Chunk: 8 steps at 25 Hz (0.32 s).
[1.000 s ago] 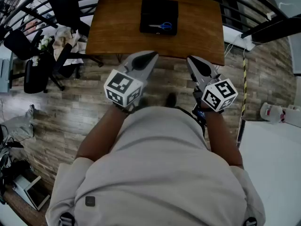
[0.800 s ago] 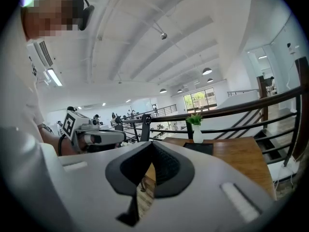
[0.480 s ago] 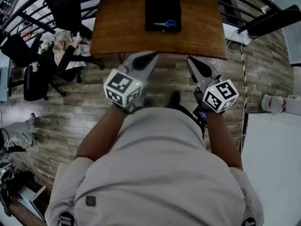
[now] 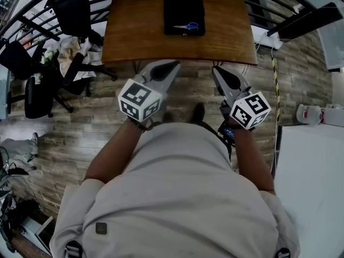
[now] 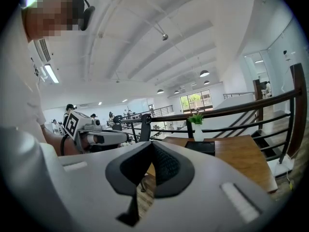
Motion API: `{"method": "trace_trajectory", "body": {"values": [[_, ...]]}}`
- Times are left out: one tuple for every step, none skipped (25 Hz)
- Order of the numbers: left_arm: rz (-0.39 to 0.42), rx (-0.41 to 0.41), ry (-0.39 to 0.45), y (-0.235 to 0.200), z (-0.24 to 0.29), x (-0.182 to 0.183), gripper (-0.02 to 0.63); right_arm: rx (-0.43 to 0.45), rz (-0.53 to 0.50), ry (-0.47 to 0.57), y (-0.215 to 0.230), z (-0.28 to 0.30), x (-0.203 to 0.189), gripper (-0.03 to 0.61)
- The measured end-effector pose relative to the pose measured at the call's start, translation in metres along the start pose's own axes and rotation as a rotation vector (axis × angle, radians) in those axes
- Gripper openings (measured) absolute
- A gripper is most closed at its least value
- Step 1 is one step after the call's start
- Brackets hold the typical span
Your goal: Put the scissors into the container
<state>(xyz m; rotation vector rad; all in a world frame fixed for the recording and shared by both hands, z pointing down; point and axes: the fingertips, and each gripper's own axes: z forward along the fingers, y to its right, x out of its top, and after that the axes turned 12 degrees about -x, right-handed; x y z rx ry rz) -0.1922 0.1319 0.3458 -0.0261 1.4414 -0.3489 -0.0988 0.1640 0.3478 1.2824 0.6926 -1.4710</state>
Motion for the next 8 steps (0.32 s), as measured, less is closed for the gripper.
{"method": "trace_trajectory", "body": {"values": [[0.0,-0.003,-0.001,0.0008,0.0003,-0.0002,0.002,-0.002,0.001,0.002,-0.0002,-0.0006,0.0004,0.005],[-0.001,-0.005,-0.002,0.0017,0.0006,-0.0011,0.002,-0.004,0.001,0.003,-0.0003,-0.0014,0.0001,0.005],[-0.002,-0.006,-0.003,0.0027,0.001,-0.0023,0.002,-0.005,0.002,0.004,-0.0004,-0.0023,-0.0005,0.006],[-0.002,-0.007,-0.004,0.0036,0.0016,-0.0033,0.002,-0.006,0.002,0.005,-0.0002,-0.0031,-0.001,0.005],[-0.002,-0.008,-0.005,0.0044,0.0022,-0.0039,0.002,-0.006,0.002,0.006,0.0002,-0.0038,-0.0014,0.006],[-0.002,-0.008,-0.006,0.005,0.0027,-0.0044,0.002,-0.006,0.002,0.006,0.0008,-0.0045,-0.0016,0.005],[-0.001,-0.008,-0.007,0.0056,0.0031,-0.0047,0.002,-0.007,0.002,0.006,0.0013,-0.005,-0.0019,0.005],[-0.001,-0.009,-0.008,0.0062,0.0034,-0.005,0.002,-0.007,0.003,0.007,0.0018,-0.0056,-0.0021,0.006]]}}
